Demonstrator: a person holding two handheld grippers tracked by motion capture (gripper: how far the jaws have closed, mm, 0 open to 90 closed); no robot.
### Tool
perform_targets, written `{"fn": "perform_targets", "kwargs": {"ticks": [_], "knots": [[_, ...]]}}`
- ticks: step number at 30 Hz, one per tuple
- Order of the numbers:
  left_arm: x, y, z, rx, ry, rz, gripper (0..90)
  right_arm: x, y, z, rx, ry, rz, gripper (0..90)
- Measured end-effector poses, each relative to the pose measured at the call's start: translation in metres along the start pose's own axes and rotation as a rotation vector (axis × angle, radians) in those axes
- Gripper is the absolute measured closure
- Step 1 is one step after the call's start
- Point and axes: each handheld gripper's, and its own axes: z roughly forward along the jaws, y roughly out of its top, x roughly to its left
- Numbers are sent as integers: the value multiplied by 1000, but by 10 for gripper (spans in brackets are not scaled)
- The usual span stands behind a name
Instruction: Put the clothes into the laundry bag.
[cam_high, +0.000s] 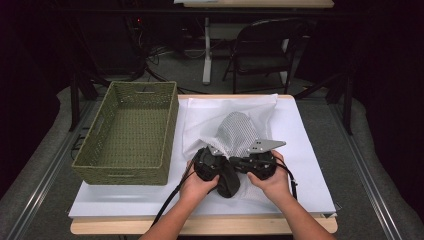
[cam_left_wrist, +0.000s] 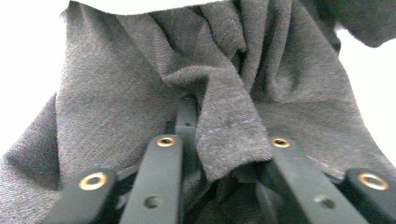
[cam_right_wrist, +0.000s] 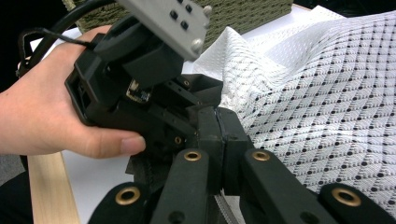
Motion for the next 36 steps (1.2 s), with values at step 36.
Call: {"fn": "perform_targets", "kwargs": {"ticks": [36], "knots": [[17,23,1,-108,-112,-134,666,-6,1,-9,-30,-9,24,897]]}}
